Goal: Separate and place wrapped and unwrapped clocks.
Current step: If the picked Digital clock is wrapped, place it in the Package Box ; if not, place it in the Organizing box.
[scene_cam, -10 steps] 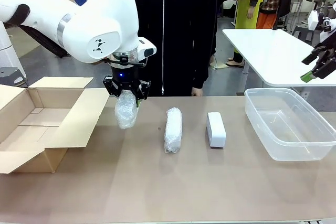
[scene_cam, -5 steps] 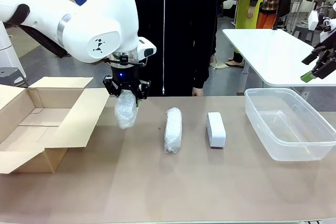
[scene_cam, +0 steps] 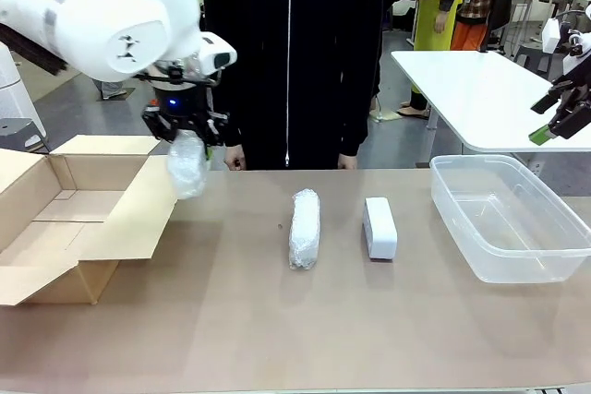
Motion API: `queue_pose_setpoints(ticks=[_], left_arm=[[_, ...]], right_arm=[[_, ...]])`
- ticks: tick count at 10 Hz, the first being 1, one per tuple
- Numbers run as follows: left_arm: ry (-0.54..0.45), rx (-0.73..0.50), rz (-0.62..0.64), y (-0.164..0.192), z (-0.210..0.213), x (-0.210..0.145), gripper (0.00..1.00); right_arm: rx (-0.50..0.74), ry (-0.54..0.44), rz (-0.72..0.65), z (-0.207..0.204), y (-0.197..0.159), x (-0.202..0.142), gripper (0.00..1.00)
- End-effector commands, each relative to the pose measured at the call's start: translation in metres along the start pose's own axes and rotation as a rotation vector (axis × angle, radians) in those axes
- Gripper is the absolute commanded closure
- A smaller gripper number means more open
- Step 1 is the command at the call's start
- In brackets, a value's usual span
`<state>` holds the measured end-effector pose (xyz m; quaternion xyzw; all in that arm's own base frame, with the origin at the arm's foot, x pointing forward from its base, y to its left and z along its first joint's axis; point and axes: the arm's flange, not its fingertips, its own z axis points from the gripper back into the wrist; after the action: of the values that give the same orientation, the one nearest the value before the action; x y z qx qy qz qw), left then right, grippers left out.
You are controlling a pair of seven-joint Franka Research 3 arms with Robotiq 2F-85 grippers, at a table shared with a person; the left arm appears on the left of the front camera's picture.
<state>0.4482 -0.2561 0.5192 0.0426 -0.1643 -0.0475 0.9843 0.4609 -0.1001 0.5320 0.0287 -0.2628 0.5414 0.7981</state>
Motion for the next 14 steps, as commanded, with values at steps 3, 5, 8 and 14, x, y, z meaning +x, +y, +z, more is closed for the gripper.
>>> queue_pose_setpoints(ticks=[3, 5, 8, 14], left_arm=[[-0.012, -0.023, -0.049, 0.088, 0.017, -0.026, 0.48], [0.015, -0.056, -0.066, 0.129, 0.023, -0.034, 0.48], [0.012, -0.108, -0.117, 0.182, 0.015, -0.041, 0.48], [0.037, -0.081, -0.079, 0.249, -0.038, -0.045, 0.48]], right_arm=[[0.007, -0.011, 0.003, -0.002, -0.001, 0.000, 0.00], [0.007, -0.011, 0.003, -0.002, -0.001, 0.000, 0.00], [0.007, -0.011, 0.003, -0.002, -0.001, 0.000, 0.00], [0.007, -0.011, 0.003, -0.002, -0.001, 0.000, 0.00]])
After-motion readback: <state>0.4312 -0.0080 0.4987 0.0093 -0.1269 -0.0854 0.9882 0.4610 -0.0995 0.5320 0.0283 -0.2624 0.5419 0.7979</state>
